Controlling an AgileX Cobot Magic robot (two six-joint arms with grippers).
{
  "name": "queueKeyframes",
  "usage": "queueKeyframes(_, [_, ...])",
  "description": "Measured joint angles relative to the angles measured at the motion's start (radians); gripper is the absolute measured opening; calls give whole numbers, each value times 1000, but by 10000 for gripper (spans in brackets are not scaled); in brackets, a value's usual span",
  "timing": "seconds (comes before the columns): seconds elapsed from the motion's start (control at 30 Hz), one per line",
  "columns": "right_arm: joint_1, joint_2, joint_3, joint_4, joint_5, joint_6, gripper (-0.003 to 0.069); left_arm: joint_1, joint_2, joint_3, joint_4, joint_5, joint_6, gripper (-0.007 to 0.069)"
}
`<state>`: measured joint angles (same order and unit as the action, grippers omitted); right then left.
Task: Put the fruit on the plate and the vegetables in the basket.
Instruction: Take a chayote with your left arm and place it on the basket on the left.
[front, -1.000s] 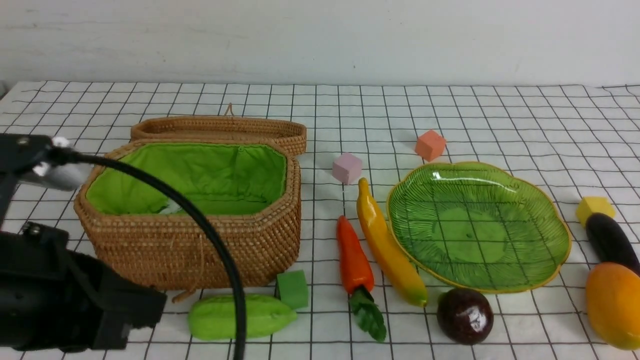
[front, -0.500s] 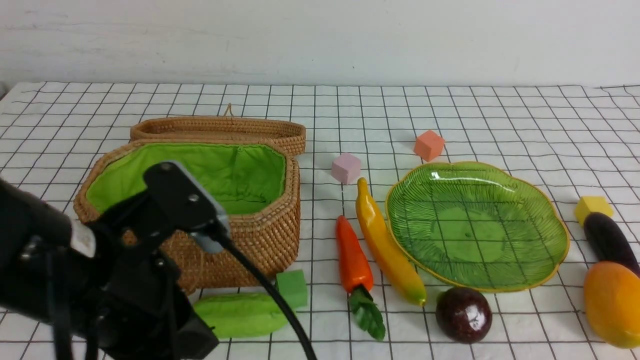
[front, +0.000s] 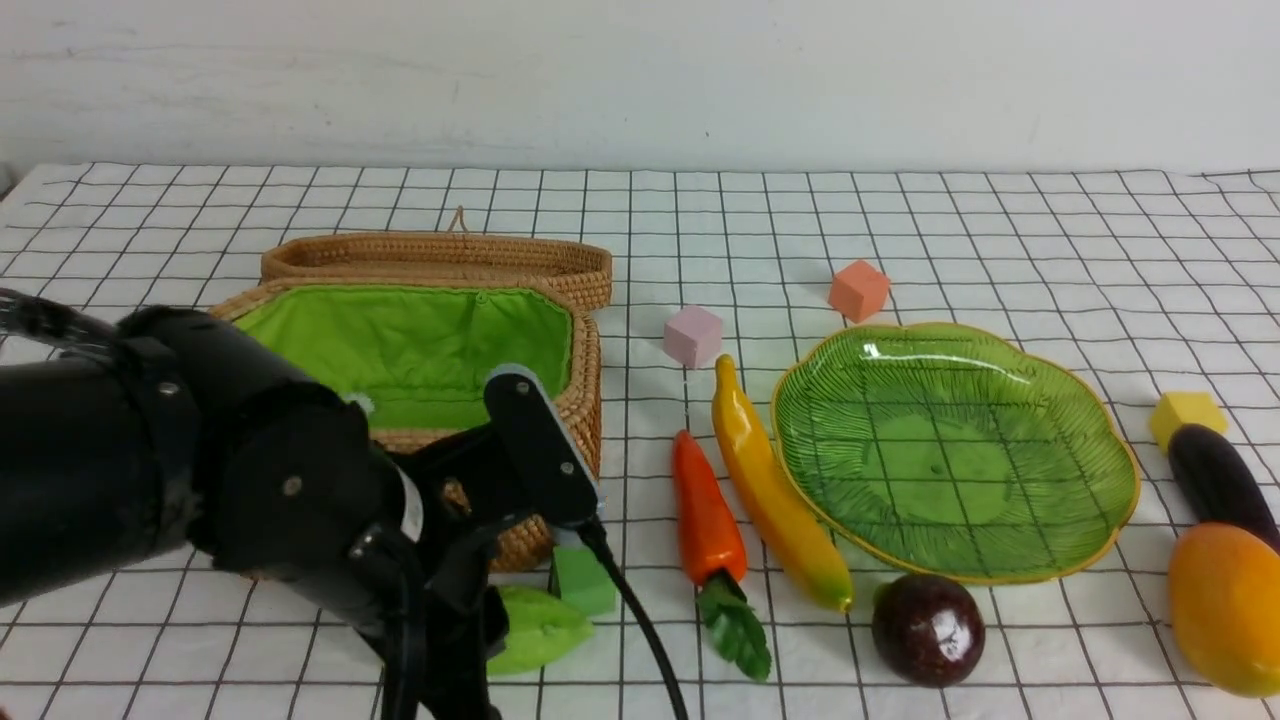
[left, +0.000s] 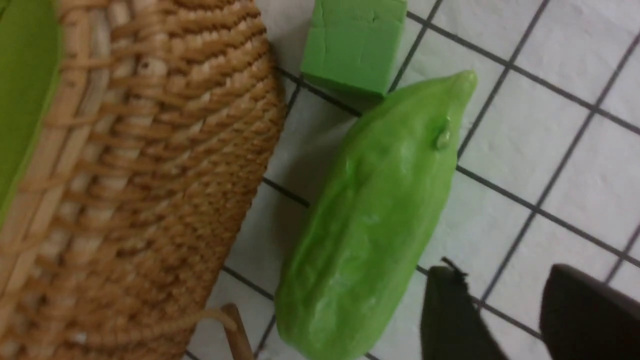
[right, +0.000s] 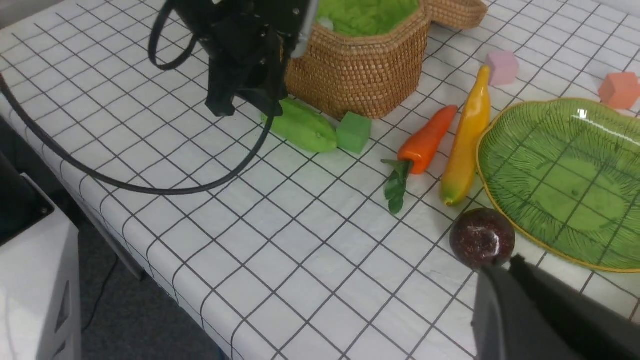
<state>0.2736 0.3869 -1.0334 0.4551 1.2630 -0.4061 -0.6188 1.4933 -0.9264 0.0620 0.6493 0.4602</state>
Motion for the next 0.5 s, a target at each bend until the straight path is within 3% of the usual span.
queueKeyframes(0.03, [0, 0, 0, 0, 0, -2, 32, 0, 0, 0, 2, -3, 1, 328])
queueKeyframes(0.1, [0, 0, 0, 0, 0, -4, 36, 0, 45, 0, 40, -34, 6, 465])
queueKeyframes(0.2, [0, 0, 0, 4, 0, -4, 37, 0, 99, 0, 108, -48, 6, 578])
queueKeyframes(0.33, [0, 0, 0, 16, 0, -4, 39, 0, 147, 0, 134, -55, 6, 599])
queueKeyframes(0.5, [0, 0, 0, 29, 0, -4, 46, 0, 172, -14, 135, -40, 7, 486])
